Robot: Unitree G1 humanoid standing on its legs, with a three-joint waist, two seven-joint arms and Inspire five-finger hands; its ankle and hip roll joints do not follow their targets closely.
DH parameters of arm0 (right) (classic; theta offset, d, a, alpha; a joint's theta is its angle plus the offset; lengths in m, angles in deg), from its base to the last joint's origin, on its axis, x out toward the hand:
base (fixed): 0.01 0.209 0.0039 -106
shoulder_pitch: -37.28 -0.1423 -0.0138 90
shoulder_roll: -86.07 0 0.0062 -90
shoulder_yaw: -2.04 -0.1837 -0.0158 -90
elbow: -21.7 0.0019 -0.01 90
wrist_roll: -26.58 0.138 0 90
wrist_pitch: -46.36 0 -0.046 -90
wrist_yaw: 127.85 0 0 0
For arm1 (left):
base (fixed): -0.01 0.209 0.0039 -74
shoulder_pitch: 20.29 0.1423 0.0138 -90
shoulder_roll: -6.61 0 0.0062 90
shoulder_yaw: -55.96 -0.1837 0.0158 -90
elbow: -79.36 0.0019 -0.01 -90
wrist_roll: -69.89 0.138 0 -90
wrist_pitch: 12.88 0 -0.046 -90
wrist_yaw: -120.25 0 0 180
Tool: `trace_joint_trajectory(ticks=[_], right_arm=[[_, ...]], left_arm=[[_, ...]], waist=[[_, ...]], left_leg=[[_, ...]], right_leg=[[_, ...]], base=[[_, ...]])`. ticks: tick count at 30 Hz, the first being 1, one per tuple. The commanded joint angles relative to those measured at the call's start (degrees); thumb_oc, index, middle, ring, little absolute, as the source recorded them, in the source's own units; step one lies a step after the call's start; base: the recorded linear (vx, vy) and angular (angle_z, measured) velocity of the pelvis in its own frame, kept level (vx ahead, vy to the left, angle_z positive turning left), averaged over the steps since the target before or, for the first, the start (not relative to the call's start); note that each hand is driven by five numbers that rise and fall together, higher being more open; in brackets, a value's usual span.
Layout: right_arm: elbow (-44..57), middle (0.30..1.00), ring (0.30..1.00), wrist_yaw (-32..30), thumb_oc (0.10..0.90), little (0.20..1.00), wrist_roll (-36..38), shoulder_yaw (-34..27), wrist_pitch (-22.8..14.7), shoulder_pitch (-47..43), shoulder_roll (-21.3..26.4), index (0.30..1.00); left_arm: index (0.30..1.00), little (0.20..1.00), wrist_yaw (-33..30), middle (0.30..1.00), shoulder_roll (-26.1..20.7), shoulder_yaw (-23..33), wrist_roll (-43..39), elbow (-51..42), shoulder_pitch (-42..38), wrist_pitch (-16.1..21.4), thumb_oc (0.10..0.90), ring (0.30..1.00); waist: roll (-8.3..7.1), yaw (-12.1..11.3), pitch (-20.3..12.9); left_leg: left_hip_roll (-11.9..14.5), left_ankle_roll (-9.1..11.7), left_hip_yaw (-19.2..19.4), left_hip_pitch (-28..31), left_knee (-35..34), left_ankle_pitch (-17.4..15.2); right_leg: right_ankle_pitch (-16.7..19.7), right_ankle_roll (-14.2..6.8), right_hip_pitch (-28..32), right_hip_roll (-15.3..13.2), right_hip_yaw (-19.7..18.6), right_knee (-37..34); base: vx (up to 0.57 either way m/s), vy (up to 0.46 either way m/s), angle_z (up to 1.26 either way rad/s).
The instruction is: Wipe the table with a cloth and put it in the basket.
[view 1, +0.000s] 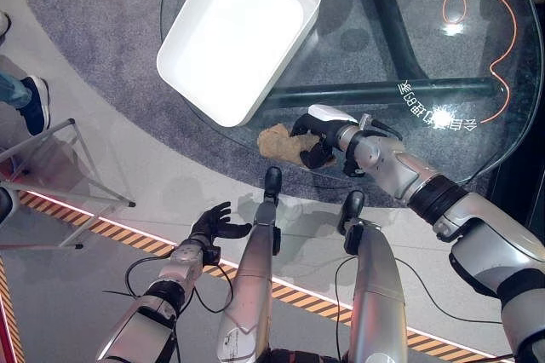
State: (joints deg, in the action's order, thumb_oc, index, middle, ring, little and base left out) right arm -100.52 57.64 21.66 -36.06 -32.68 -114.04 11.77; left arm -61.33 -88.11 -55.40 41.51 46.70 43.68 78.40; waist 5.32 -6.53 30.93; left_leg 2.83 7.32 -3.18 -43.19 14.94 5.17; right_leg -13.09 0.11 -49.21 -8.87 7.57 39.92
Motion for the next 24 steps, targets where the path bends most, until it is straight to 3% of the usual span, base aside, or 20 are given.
trace_joint_trajectory(ticks=[1, 2, 3, 6, 7, 11, 16, 24], right_arm=[[3.15, 0.3, 0.3, -11.45, 0.1, 0.2, 0.64, -3.98, -0.11, -3.22, -0.59, 0.3], [2.73, 0.3, 0.3, -11.99, 0.1, 0.2, 0.56, -4.29, -0.16, -2.6, -0.72, 0.3], [2.14, 0.3, 0.3, -13.84, 0.1, 0.2, 0.97, -4.96, -0.08, -3.31, -0.56, 0.3], [-1.32, 0.3, 0.3, -23.9, 0.1, 0.2, 4.47, -8.27, 0.48, -4.38, -0.14, 0.3], [-2.93, 0.3, 0.3, -27.6, 0.1, 0.2, 5.77, -10.21, 0.21, -3.88, 0.03, 0.3], [-6.32, 0.3, 0.3, -36.27, 0.1, 0.2, 9.2, -14.49, -1.16, -4.1, 1.46, 0.3], [-11.31, 0.3, 0.3, -41.76, 0.1, 0.2, 14.13, -18.96, -2.31, -3.96, 4.31, 0.3], [-18.9, 0.3, 0.3, -45.07, 0.1, 0.2, 18.28, -23.0, -5.11, -4.11, 8.2, 0.3]], left_arm=[[0.9, 0.9, -0.17, 0.9, -0.95, 0.38, 0.03, 1.33, 1.43, 0.36, 0.8, 0.9], [0.9, 0.9, -0.16, 0.9, -0.81, 0.15, 0.0, 1.46, 1.99, 0.37, 0.8, 0.9], [0.9, 0.9, -0.19, 0.9, -0.81, 0.34, -0.1, 1.58, 1.31, 0.41, 0.8, 0.9], [0.9, 0.9, -0.08, 0.9, -0.34, 0.12, -0.72, 2.55, 1.08, 1.02, 0.8, 0.9], [0.9, 0.9, -0.07, 0.9, -0.11, -0.2, -0.9, 2.99, 1.96, 1.54, 0.8, 0.9], [0.9, 0.9, -0.21, 0.9, 0.15, -0.21, -1.52, 3.76, 2.51, 2.58, 0.8, 0.9], [0.9, 0.9, -0.53, 0.9, 0.12, -0.5, -2.34, 3.6, 2.97, 2.86, 0.8, 0.9], [0.9, 0.9, -0.35, 0.9, -0.53, -1.13, -3.09, 3.54, 3.71, 3.55, 0.8, 0.9]], waist=[[0.75, 0.67, -1.14], [0.75, 0.67, -1.14], [0.87, 0.72, -1.14], [1.3, 0.85, -1.14], [1.38, 0.85, -1.14], [1.55, 0.96, -1.14], [1.56, 1.18, -1.14], [1.53, 1.29, -1.14]], left_leg=[[-4.85, -4.79, 3.88, -0.88, 7.69, -4.13], [-4.87, -4.55, 3.79, 0.48, 8.24, -5.91], [-4.84, -4.84, 3.9, -0.86, 7.78, -4.21], [-4.74, -5.01, 3.95, -1.09, 8.0, -4.41], [-4.67, -4.82, 3.9, 0.2, 8.74, -6.34], [-4.36, -4.97, 3.79, -0.32, 9.32, -6.64], [-4.14, -5.2, 3.58, -0.96, 9.9, -7.17], [-3.99, -5.45, 3.34, -1.26, 10.33, -7.66]], right_leg=[[9.62, -2.13, 2.5, 1.61, 3.05, -11.29], [7.85, -2.62, 3.54, 1.63, 2.54, -10.33], [9.64, -2.11, 2.42, 1.61, 2.95, -11.13], [9.67, -2.07, 1.9, 1.63, 2.68, -10.62], [7.81, -2.58, 2.86, 1.6, 2.16, -9.39], [7.7, -2.66, 2.19, 1.58, 2.03, -8.48], [7.42, -2.56, 1.49, 1.75, 1.95, -7.86], [7.28, -2.54, 1.24, 1.81, 1.89, -7.65]], base=[[0.06, 0.001, 0.01], [-0.06, 0.02, 0.01], [0.0, 0.0, 0.0], [0.01, 0.02, 0.01], [0.07, 0.011, 0.01], [0.02, 0.002, 0.0], [0.0, 0.0, 0.0], [0.0, 0.0, 0.0]])
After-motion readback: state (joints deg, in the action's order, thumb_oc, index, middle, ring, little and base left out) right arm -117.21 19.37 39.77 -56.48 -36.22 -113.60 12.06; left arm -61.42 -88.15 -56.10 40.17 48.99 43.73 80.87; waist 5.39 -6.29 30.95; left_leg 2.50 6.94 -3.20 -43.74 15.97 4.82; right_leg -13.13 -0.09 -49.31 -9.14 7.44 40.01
